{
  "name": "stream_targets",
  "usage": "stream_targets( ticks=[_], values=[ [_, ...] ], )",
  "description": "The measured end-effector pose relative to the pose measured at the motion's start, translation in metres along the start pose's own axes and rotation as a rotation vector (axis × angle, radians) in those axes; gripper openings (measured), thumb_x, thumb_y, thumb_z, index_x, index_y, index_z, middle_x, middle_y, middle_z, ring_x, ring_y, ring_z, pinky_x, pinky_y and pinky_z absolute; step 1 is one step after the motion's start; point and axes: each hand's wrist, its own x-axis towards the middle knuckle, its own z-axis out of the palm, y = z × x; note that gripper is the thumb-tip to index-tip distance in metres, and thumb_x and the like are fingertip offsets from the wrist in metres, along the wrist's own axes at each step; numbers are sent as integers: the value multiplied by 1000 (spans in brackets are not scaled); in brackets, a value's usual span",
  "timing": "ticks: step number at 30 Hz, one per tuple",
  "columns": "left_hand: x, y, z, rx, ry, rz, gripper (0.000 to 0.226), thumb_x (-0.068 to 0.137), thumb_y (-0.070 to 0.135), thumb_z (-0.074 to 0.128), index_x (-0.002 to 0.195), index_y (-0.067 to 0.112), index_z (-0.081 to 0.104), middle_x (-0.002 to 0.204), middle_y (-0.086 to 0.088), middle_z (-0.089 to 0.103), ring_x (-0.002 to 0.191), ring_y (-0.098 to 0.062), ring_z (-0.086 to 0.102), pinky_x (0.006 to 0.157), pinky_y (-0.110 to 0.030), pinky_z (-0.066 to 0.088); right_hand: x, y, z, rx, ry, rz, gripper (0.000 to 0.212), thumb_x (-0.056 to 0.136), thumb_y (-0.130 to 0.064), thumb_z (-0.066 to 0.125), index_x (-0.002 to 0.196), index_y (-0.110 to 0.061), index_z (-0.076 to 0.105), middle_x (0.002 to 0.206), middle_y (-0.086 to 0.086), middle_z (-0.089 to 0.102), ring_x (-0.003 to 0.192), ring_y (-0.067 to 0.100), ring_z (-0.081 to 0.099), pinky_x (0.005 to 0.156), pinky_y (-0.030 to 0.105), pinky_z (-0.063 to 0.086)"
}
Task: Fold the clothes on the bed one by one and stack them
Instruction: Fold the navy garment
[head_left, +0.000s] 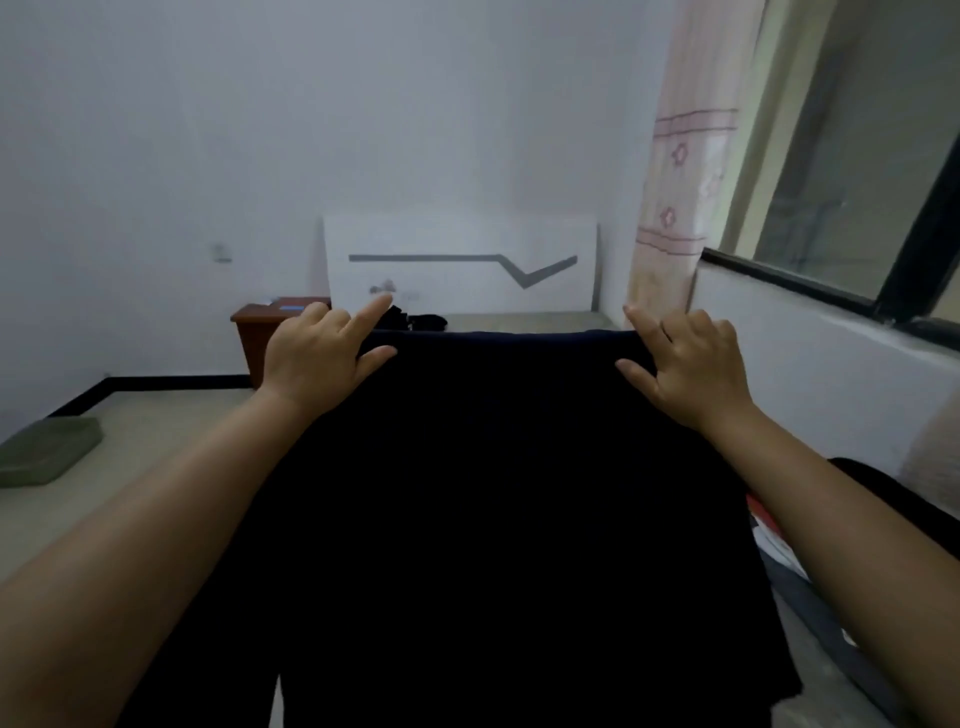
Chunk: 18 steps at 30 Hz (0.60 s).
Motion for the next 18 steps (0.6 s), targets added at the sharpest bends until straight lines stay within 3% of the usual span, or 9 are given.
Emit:
stream_targets(
  ticks=[3, 7, 9, 10, 12, 15, 18],
  values=[
    [-22, -2, 42, 13, -98, -7, 60, 87, 52, 32, 113, 3, 55, 57, -14, 59, 49, -31, 56, 45, -11, 14, -18, -10, 51, 20, -114, -32, 77, 92, -58, 6, 116, -7, 58, 70, 16, 56, 58, 30, 55, 56, 32, 43],
    [-59, 0, 133, 22, -246, -40, 56, 79, 43, 52, 109, -4, 59, 64, -22, 60, 55, -35, 58, 43, -29, 43, -53, -23, 139, 71, -246, -68, 80, 93, -56, 4, 113, -6, 63, 67, 14, 56, 55, 27, 53, 53, 28, 40],
    [-77, 3, 185, -2, -313, -95, 55, 75, 36, 69, 108, -6, 59, 67, -24, 60, 57, -38, 58, 47, -36, 48, -71, -28, 189, 91, -293, -55, 76, 93, -55, 9, 113, -6, 63, 65, 12, 56, 53, 27, 53, 51, 27, 39],
    [-87, 5, 213, -15, -344, -122, 55, 76, 36, 66, 110, -5, 56, 67, -25, 59, 57, -38, 58, 49, -37, 49, -81, -31, 216, 100, -322, -40, 70, 92, -54, 16, 112, -6, 64, 64, 12, 56, 53, 26, 53, 50, 27, 39],
    [-110, 12, 270, -44, -407, -166, 52, 86, 45, 43, 115, 2, 47, 67, -22, 58, 57, -36, 56, 51, -38, 49, -107, -40, 270, 118, -417, 3, 61, 84, -48, 30, 111, -6, 65, 63, 11, 57, 52, 26, 53, 49, 27, 39],
    [-162, 34, 351, -87, -548, -227, 59, 95, 53, 11, 116, 8, 42, 64, -16, 56, 54, -30, 55, 48, -34, 47, -163, -60, 344, 166, -607, 63, 57, 80, -43, 33, 112, -8, 65, 64, 8, 59, 52, 26, 54, 47, 27, 39],
    [-223, 62, 411, -151, -705, -318, 66, 95, 53, 5, 117, 8, 47, 65, -12, 57, 52, -29, 54, 46, -33, 46, -221, -82, 400, 267, -701, 68, 53, 78, -42, 35, 106, -12, 68, 57, -3, 61, 52, 19, 55, 46, 28, 42]
  ],
)
